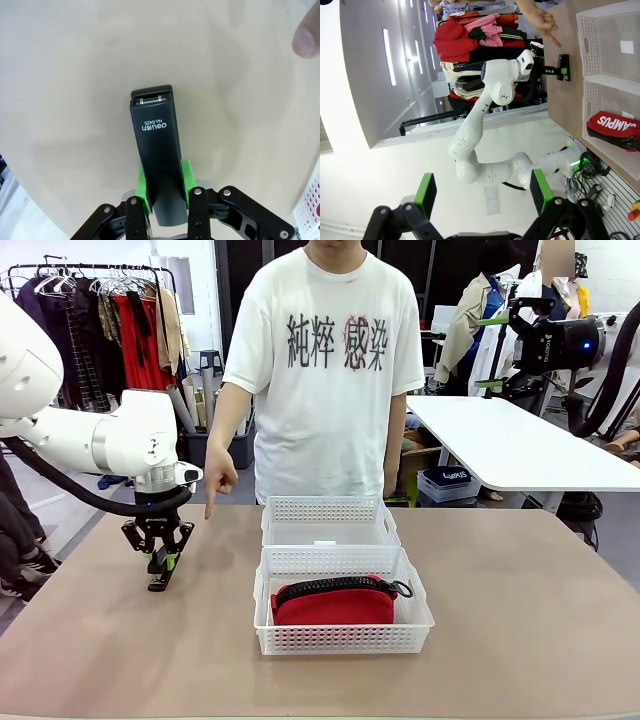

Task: Distribute items into two baskets.
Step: Pick up the Stapler that the person points to.

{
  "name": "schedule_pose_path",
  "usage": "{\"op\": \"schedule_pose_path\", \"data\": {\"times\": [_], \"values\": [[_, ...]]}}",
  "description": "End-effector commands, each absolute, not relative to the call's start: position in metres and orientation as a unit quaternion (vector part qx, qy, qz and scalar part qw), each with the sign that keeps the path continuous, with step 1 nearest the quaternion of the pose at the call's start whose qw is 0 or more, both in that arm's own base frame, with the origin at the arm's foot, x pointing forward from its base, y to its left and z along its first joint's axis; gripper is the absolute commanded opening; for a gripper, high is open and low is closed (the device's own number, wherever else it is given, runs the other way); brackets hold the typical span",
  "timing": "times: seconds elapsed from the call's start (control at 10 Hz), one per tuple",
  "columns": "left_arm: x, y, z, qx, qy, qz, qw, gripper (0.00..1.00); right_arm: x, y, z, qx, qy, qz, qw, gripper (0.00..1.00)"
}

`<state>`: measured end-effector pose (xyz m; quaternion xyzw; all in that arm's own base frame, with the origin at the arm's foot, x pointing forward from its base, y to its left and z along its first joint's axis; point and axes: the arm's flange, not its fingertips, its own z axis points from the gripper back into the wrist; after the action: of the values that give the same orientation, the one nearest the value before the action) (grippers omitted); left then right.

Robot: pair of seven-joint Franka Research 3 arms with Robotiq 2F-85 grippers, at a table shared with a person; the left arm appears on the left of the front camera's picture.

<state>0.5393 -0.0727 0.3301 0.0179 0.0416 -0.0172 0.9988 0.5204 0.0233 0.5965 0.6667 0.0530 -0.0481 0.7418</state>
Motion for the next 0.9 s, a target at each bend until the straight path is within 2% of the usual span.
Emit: {"op": "schedule_pose_path", "data": {"times": [0.0, 0.4, 0.8], "values": [[0.539, -0.071, 0.338, 0.023, 0.038, -0.022, 0.999, 0.0, 0.52, 0.024, 0.601, 0.674, 0.051, -0.049, 0.736, 1.0], [0.529, -0.066, 0.391, 0.014, 0.033, -0.013, 0.999, 0.0, 0.52, 0.024, 0.601, 0.674, 0.051, -0.049, 0.736, 1.0], [0.524, -0.053, 0.494, -0.023, 0.052, -0.014, 0.998, 0.0, 0.52, 0.024, 0.601, 0.674, 0.051, -0.049, 0.736, 1.0]]}}
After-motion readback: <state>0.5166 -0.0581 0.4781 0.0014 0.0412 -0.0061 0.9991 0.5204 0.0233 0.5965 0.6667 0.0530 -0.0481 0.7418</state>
